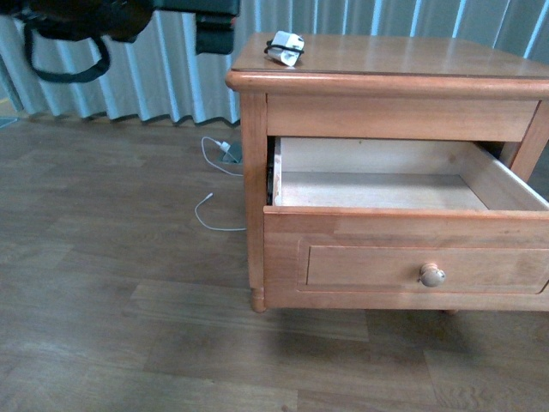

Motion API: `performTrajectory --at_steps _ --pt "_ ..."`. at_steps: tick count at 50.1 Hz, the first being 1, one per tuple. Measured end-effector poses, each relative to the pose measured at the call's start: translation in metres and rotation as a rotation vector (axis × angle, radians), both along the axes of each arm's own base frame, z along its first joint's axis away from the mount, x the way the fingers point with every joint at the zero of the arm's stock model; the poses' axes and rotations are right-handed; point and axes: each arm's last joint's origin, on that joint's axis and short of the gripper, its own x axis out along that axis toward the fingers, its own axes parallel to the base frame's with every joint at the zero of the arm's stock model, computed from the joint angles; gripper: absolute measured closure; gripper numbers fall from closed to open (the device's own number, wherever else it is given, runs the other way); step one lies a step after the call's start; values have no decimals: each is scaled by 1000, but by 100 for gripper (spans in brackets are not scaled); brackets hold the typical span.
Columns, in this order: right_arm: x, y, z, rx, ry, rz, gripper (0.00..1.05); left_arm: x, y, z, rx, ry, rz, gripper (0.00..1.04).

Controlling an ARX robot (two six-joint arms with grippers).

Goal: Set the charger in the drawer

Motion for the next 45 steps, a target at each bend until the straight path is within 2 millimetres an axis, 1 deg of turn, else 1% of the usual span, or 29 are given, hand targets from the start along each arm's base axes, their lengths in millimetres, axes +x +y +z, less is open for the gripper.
performTrajectory --at_steps 9,11,18,24,33,39,45 --pt "0 0 0 0 0 0 8 39 -35 5 5 -13 -9 6" --pt "0 0 0 0 0 0 8 45 -41 5 8 -20 -12 6" --pt "0 0 0 0 0 0 8 69 -68 -2 15 -7 -21 6" --pt "0 0 0 0 0 0 8 85 -86 -11 26 6 -17 6" --pt "0 0 0 0 0 0 8 103 -108 -20 30 6 7 6" --pt "0 0 0 0 0 0 8 110 -116 -22 21 8 21 6" --pt "0 0 0 0 0 0 8 117 -120 -23 4 10 43 6"
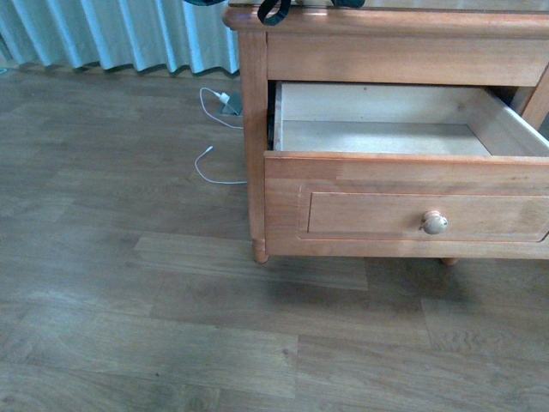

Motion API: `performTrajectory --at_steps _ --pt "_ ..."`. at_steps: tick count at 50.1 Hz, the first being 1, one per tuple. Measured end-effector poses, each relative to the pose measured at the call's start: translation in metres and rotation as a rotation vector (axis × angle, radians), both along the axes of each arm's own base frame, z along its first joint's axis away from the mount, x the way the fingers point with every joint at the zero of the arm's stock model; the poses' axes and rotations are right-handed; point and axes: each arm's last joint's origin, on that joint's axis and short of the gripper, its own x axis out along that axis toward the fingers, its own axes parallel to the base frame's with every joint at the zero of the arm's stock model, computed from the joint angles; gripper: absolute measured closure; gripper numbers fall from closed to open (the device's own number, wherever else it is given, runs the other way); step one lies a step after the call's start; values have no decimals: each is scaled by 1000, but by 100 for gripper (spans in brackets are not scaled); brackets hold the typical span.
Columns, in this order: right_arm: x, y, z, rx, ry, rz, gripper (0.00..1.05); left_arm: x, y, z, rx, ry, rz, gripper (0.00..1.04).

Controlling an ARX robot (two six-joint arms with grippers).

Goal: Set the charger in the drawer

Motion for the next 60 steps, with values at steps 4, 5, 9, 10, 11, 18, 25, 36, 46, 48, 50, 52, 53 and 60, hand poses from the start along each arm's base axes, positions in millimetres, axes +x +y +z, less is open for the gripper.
performTrajectory --at_steps 4,5,9,10,11,18,25,36,46,48,50,52,53,60 --pt "0 0 0 0 0 0 8 5 0 -1 -9 2 17 6" --pt "0 0 0 0 0 0 8 7 0 -1 -10 1 19 6" --pt "0 0 0 0 0 0 8 13 2 -3 -13 9 28 6" --pt "0 0 0 0 0 0 8 15 2 -4 -14 13 31 6" --pt "0 0 0 0 0 0 8 15 2 -4 -14 13 31 6" --pt "0 0 0 0 0 0 8 26 3 -8 -29 21 40 6" --pt "0 0 0 0 0 0 8 33 2 -7 -37 18 46 6" --pt "0 0 0 0 0 0 8 34 1 -8 -35 19 49 39" --pt "0 0 0 0 0 0 8 22 9 -6 -63 15 46 74" --pt "0 0 0 0 0 0 8 18 12 -4 -65 12 44 76" --pt "0 0 0 0 0 0 8 14 14 -1 -70 6 41 76" --pt "0 0 0 0 0 0 8 8 18 4 -77 1 34 76" --pt "0 0 0 0 0 0 8 3 21 8 -81 -3 29 76" --pt "0 0 0 0 0 0 8 -29 37 34 -117 -29 -2 76"
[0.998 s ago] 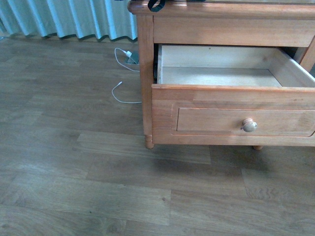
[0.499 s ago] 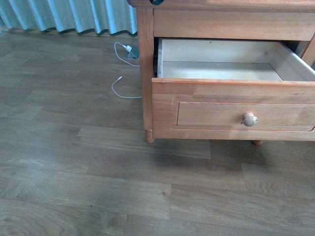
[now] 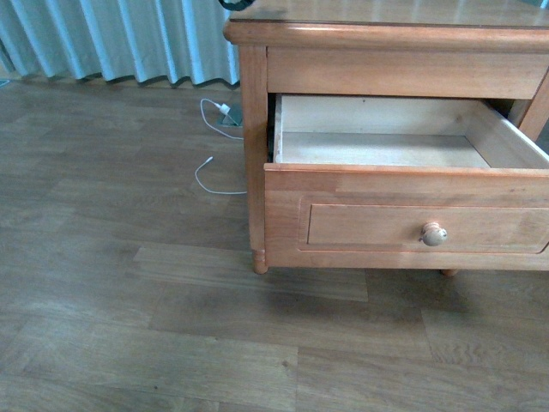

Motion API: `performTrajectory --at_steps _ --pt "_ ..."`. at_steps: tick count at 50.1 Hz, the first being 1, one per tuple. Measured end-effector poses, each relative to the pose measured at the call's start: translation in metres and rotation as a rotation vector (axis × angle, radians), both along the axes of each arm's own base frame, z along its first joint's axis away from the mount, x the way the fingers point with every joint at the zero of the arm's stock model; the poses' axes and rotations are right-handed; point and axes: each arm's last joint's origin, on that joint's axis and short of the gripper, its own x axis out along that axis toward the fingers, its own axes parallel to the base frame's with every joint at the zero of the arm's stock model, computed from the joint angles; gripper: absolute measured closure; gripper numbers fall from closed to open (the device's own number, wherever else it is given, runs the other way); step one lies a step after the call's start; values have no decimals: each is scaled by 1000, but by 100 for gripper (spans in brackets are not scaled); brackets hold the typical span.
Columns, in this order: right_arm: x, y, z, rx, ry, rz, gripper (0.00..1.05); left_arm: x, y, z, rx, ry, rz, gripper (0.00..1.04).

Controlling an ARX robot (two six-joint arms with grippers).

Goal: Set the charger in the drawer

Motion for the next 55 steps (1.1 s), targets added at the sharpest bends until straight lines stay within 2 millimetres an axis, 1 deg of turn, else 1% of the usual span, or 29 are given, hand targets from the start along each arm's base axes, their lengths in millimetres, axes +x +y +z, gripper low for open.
performTrajectory --at_steps 1,6,12,17,19,23,26,32,37,42,44,50,51,52,55 --pt "0 0 0 0 0 0 8 -3 1 2 -3 -1 -3 76" --pt "0 0 0 0 0 0 8 -32 12 17 -37 -19 -39 76" --pt "0 0 0 0 0 0 8 -60 19 19 -71 -11 -85 76" --pt "0 0 0 0 0 0 8 -85 20 7 -81 28 -136 76" --pt "0 0 0 0 0 0 8 -91 18 2 -80 46 -152 76" --pt "0 0 0 0 0 0 8 -105 9 -18 -67 109 -225 76" --pt "0 0 0 0 0 0 8 -110 2 -28 -61 137 -263 76" --pt "0 0 0 0 0 0 8 -113 -16 -43 -42 169 -304 76" --pt "0 0 0 0 0 0 8 -107 -31 -58 -31 198 -323 76" --pt "0 0 0 0 0 0 8 -96 -46 -80 -15 245 -333 77" --pt "0 0 0 0 0 0 8 -91 -54 -95 -2 274 -337 77" --pt "0 0 0 0 0 0 8 -72 -73 -119 0 318 -333 76" --pt "0 0 0 0 0 0 8 -70 -74 -121 -3 320 -329 74" --pt "0 0 0 0 0 0 8 -66 -77 -122 -2 319 -326 68" --pt "0 0 0 0 0 0 8 -62 -81 -122 -4 315 -326 57"
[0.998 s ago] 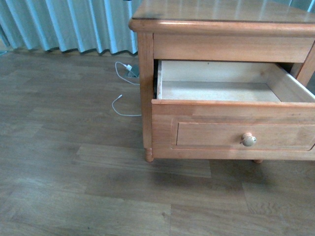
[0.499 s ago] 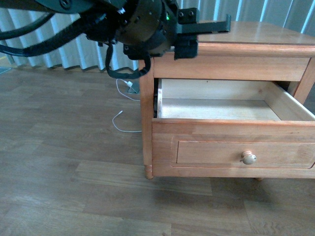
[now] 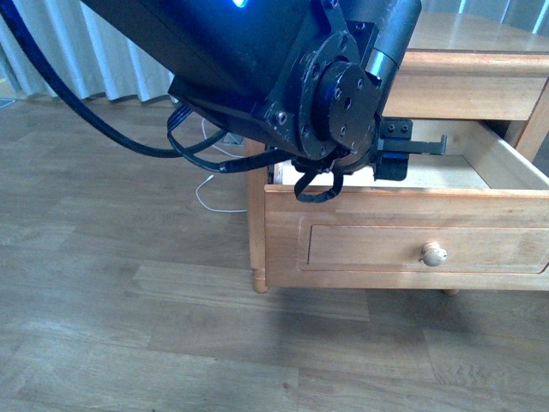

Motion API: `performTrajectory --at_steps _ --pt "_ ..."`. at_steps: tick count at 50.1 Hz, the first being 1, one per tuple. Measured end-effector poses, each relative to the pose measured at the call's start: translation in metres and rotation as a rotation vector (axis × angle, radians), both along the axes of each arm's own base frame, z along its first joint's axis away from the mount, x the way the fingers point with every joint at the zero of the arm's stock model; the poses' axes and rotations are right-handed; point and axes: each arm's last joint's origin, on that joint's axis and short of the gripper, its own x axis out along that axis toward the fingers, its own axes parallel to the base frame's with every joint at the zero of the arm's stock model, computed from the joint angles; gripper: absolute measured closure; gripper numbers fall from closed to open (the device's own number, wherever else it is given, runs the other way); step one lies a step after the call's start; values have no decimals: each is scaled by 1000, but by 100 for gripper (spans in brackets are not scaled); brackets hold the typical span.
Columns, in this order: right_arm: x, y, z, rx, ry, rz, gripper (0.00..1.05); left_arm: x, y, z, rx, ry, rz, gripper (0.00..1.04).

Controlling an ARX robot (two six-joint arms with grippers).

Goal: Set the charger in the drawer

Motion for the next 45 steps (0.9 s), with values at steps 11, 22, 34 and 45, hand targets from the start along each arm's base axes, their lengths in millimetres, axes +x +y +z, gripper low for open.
performTrajectory --at_steps 11,22,34,45 --pt "0 0 0 0 0 0 8 1 -1 13 -29 -51 9 25" --pt "0 0 0 0 0 0 8 -15 27 46 -65 -106 27 6" --pt "0 0 0 0 0 0 8 -51 100 103 -76 -230 136 6" --pt "0 0 0 0 0 0 8 -132 174 133 -25 -333 238 6"
